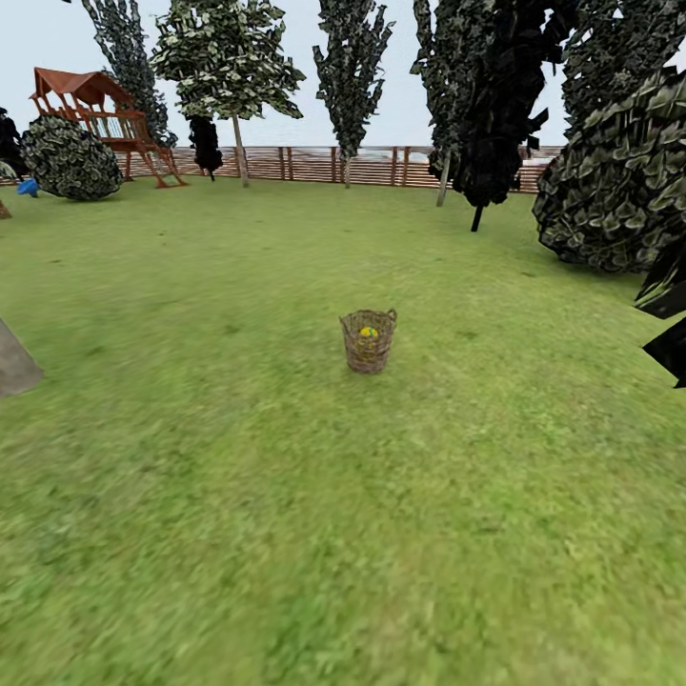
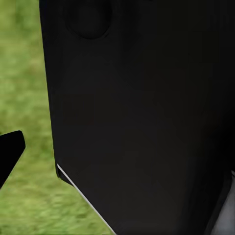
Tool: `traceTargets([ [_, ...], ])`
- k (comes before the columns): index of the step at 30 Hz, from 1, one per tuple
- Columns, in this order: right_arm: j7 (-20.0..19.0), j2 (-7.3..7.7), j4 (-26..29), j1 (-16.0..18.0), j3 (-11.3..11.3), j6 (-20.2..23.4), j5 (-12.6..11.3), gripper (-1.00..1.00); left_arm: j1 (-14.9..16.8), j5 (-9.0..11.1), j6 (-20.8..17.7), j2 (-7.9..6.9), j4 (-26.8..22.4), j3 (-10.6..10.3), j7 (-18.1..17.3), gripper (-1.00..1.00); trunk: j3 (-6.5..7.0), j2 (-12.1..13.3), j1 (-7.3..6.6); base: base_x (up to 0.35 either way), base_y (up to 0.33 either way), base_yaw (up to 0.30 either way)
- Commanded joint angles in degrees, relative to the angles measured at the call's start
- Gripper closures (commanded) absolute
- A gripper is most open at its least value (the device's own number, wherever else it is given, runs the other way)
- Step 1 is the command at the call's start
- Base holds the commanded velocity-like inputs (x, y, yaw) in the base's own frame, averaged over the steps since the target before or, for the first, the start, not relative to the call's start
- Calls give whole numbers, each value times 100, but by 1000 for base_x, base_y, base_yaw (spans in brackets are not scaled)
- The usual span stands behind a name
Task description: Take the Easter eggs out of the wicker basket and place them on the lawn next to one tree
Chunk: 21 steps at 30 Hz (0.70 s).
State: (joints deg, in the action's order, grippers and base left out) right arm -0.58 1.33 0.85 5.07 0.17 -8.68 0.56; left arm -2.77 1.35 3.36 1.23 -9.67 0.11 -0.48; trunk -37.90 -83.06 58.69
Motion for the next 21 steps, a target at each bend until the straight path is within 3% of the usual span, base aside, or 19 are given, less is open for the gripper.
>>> traceTargets([
  [1, -5, 0, -6, 3, 0, -20, 6, -100, -2, 14, 7, 1, -5, 3, -5, -100, -4, -2, 3, 325, 110, -56],
  [21, -4, 7, -6, 3, 0, -29, 6, -100, -3, 14, 7, 1, 9, 4, -5, -100, -4, -2, 3, 325, 110, -240],
])
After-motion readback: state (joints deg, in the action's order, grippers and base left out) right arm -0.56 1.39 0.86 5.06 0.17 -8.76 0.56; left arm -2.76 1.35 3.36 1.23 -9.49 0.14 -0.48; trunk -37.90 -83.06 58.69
